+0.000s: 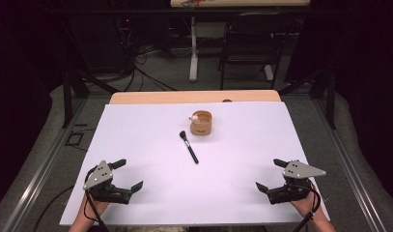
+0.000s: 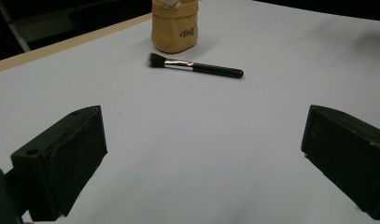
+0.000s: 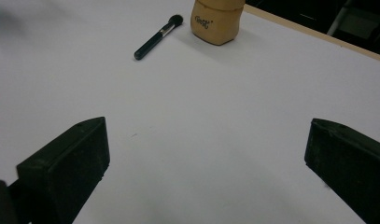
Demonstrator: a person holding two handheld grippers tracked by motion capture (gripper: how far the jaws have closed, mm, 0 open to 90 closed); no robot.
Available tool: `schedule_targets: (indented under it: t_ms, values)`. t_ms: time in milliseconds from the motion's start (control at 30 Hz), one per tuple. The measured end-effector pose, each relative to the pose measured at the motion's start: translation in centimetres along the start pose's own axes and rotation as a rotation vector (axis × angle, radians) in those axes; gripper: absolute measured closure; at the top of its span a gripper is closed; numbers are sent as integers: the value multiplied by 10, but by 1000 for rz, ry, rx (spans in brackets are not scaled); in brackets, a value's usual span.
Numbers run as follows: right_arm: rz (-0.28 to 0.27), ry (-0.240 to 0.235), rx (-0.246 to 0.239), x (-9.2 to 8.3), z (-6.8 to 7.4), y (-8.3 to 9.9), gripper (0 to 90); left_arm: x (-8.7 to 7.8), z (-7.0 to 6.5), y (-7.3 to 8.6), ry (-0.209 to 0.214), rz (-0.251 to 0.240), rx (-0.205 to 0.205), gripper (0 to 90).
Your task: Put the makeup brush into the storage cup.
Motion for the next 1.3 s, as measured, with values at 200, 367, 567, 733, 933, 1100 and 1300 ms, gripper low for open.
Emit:
schedule_targets:
  t_ms: [200,367,567,733,933,1100,1300]
  values:
    - [-14,3,16,1,-2,-4,0,0,2,2,-1,4,-17,1]
    - [-20,-8,2,7,-3,-9,0,1,2,2,-8,12,-8,1]
    - [-12,-27,-13,16,-2,-14,0,3,-2,4,-4,27,3,1]
    - [-11,-44,6,25,-5,-22,0,3,0,7,-9,32,-4,2]
    - [0,-45,3,32,-1,-29,0,2,1,7,-5,22,-6,2]
    - [5,-61,10,41,0,-35,0,4,1,4,2,12,1,2]
    - [21,-77,9,54,0,-42,0,7,-1,4,5,31,10,2]
Point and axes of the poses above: each handheld gripper's, and its own axes: x roughly forward along the jaws, y roughly out of its underside, z roughly to its left, the point moved 8 cm from there along x, roughly forward along the jaws, and after that the axes turned 6 degrees about z, right-handed, at the moved point
